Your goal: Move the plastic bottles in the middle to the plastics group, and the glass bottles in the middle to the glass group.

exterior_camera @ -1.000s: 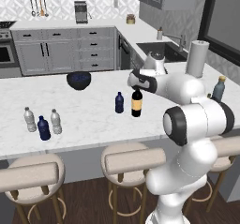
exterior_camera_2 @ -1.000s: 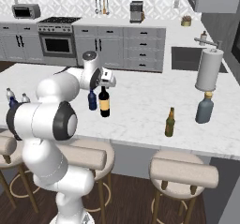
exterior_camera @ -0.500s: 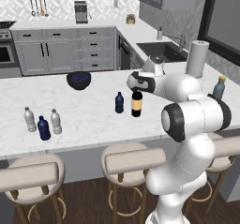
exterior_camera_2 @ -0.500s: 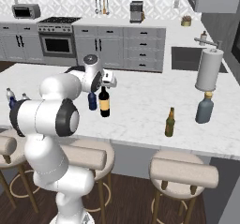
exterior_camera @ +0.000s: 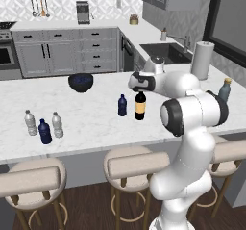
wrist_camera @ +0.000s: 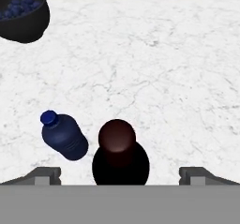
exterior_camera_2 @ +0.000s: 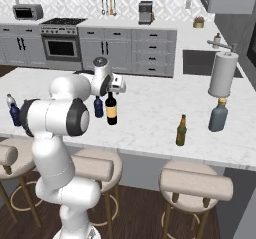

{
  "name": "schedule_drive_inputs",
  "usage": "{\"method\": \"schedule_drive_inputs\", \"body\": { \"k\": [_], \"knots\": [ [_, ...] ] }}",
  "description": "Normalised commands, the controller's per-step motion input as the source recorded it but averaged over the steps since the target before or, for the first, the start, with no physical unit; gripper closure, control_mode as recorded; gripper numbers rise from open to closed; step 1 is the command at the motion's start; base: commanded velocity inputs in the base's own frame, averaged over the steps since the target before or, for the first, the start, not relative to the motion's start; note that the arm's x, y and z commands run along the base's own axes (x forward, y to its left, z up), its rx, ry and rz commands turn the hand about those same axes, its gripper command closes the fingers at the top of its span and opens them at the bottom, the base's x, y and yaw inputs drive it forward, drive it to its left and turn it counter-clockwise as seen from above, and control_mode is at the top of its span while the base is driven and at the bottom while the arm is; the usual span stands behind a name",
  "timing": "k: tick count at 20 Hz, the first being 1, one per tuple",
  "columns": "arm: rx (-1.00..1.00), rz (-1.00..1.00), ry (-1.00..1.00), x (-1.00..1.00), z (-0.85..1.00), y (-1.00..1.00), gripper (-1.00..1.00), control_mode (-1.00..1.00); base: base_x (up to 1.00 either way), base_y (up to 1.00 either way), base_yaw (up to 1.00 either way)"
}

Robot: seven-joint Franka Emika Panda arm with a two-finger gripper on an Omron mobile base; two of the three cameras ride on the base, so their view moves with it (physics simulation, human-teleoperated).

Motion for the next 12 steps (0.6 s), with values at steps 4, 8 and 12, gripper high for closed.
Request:
{"method": "schedule_drive_inputs", "body": {
  "k": [4, 8, 12],
  "knots": [
    [0.0, 0.02, 0.0, 0.0, -0.2, 0.0, -1.0, -1.0, 0.0, 0.0, 0.0],
    [0.0, 0.01, 0.0, 0.0, -0.12, 0.0, -1.0, -1.0, 0.0, 0.0, 0.0],
    [0.0, 0.01, 0.0, 0.01, -0.12, 0.0, -1.0, -1.0, 0.0, 0.0, 0.0]
  ]
}}
